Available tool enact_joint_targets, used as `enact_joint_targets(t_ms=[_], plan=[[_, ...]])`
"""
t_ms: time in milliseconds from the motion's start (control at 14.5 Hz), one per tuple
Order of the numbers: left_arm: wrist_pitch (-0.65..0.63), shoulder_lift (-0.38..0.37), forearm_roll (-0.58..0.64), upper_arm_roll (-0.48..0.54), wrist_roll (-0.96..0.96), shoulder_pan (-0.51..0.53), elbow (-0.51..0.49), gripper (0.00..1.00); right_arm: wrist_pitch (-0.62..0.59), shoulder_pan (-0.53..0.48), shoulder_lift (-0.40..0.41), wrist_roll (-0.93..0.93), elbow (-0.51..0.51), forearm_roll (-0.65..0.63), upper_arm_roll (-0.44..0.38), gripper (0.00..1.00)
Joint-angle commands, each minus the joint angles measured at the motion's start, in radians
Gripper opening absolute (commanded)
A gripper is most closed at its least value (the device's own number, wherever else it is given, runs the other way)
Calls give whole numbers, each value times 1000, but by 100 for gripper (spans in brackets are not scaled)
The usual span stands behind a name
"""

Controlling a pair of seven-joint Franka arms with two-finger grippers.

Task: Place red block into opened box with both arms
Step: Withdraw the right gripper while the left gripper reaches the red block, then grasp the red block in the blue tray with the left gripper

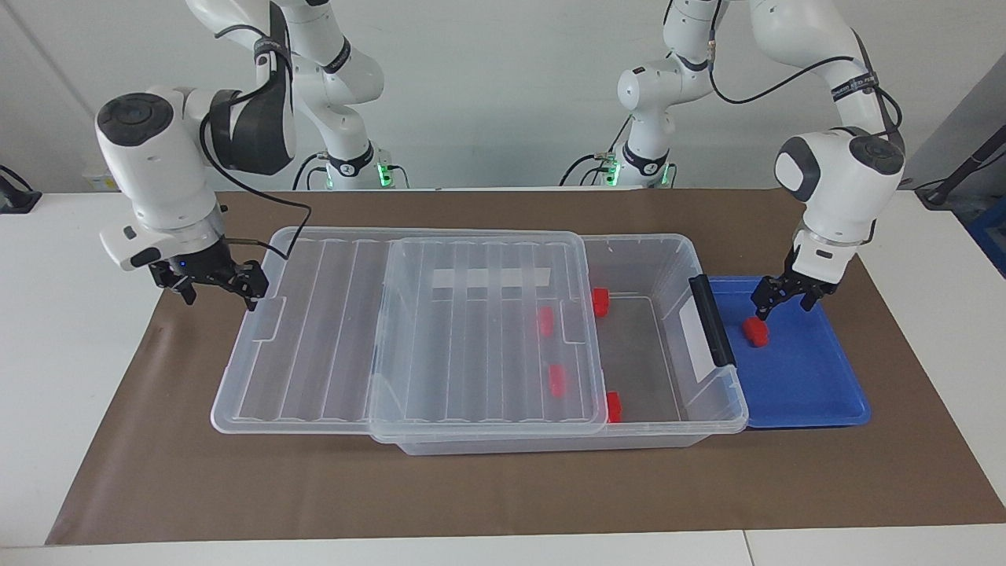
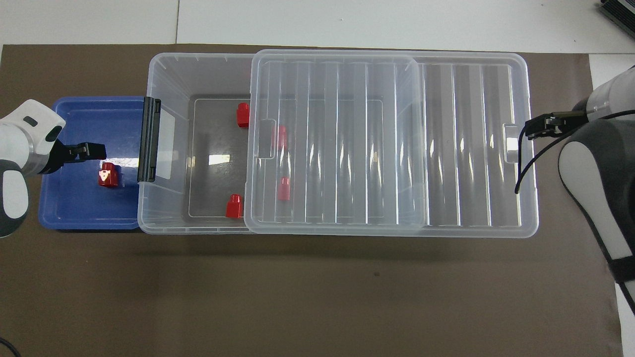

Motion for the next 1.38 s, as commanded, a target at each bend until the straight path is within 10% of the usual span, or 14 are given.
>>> enact_joint_targets(t_ms=[0, 345, 1312], plan=[[57, 23, 14, -5, 20, 18, -14, 100, -62, -5, -88, 14, -11, 88, 5, 100], [111, 49, 14, -5, 21, 18, -54, 100, -244, 0, -196, 43, 9, 96, 12, 100], [183, 105, 15, -3, 38, 21, -103, 100, -269, -2, -203, 34, 4, 96, 17, 100]])
